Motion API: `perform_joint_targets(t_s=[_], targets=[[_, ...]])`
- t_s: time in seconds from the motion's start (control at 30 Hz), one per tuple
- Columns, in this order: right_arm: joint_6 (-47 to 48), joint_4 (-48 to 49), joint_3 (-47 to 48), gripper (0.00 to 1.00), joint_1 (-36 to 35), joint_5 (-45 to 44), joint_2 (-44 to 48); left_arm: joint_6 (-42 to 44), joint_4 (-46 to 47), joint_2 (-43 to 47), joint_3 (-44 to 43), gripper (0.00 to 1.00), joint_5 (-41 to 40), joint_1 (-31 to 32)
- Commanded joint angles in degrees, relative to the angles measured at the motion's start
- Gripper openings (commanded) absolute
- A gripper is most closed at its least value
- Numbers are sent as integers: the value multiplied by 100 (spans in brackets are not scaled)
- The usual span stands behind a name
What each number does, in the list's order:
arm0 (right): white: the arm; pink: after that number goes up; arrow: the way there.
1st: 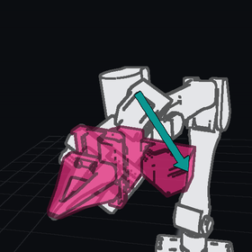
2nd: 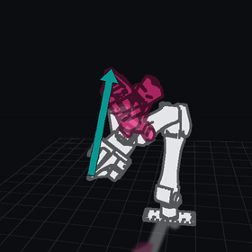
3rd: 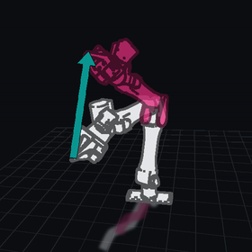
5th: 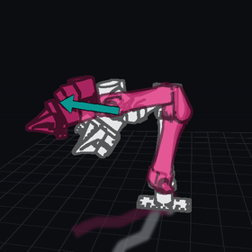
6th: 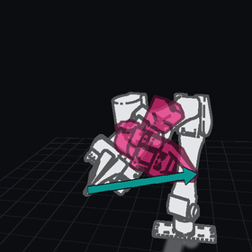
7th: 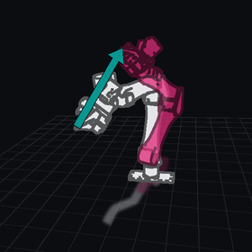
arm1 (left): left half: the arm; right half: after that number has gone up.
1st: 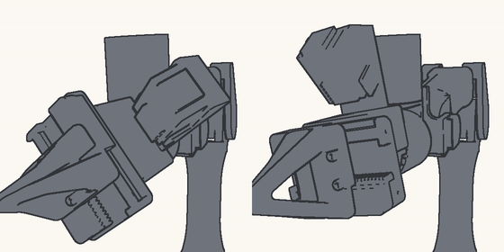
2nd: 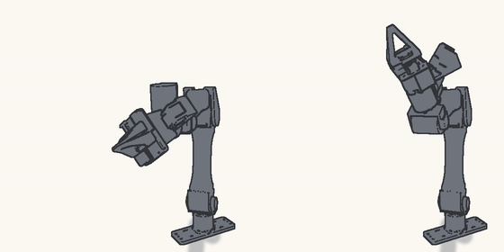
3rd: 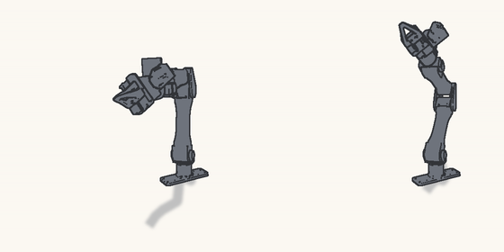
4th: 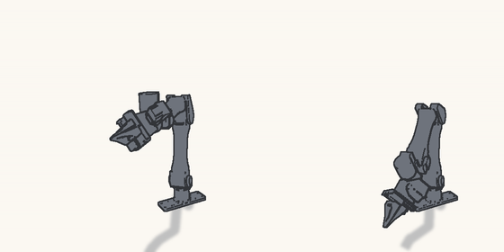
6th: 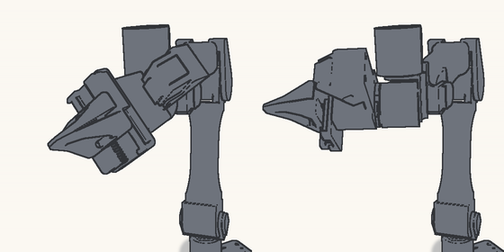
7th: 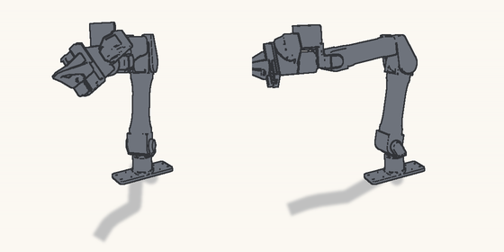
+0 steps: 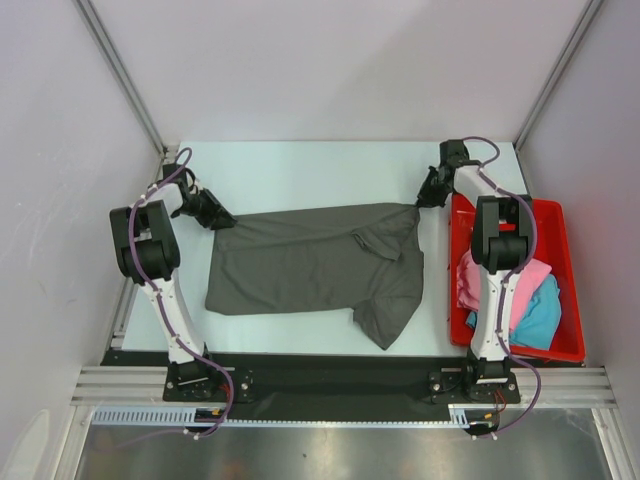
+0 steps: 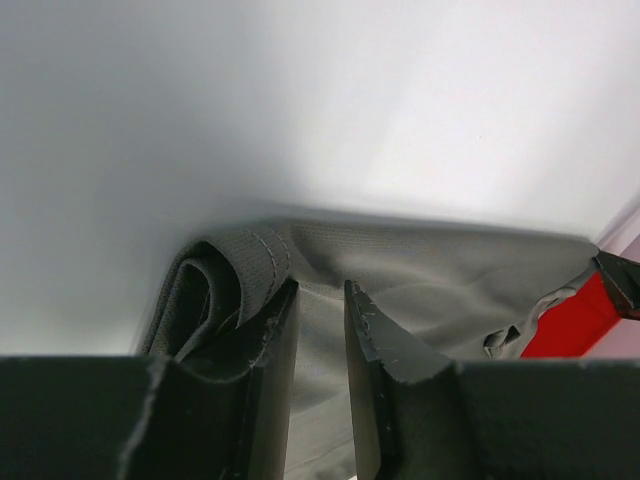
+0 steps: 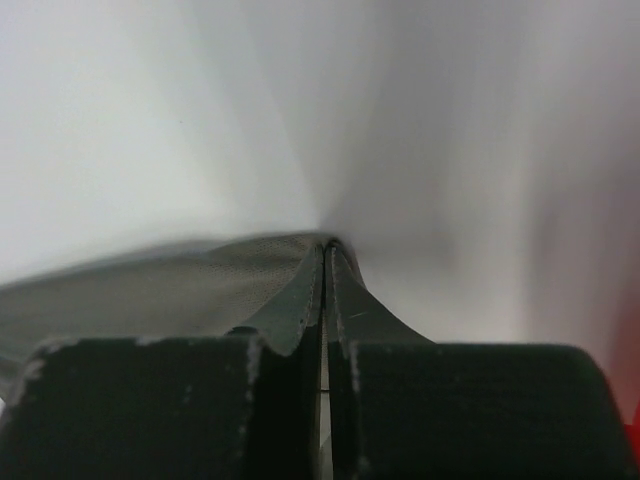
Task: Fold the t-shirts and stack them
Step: Fold the tshirt
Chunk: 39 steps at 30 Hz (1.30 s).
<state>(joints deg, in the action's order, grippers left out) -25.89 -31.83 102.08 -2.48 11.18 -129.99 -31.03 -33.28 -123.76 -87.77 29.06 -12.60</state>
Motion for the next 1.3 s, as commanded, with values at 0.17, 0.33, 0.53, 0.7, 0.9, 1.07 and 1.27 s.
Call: perform_joint_targets(t_s=[0.17,0.33,0.53,0.7,0.9,1.07,1.27], targets=[[-180,300,-391,0,20,-318,483,132,-56,1,-39,31,-383,-41],[-101,283,-321,3,37,-336,607,272,-170,141,-223,35,-427,-41],[198,-322,118,24,2,-265,729,501,-407,616,-364,61,-576,73],[523,-912,225,46,-173,-582,1090,668,-522,1309,13,63,-805,249],[497,-1062,-249,56,-480,-205,1608,589,-311,1759,971,46,-981,284],[304,-711,-1145,40,-666,770,1916,484,-83,1873,1560,38,-1112,284],[146,-324,-2199,8,-947,1264,2346,589,-3,1944,1745,46,-1499,284]])
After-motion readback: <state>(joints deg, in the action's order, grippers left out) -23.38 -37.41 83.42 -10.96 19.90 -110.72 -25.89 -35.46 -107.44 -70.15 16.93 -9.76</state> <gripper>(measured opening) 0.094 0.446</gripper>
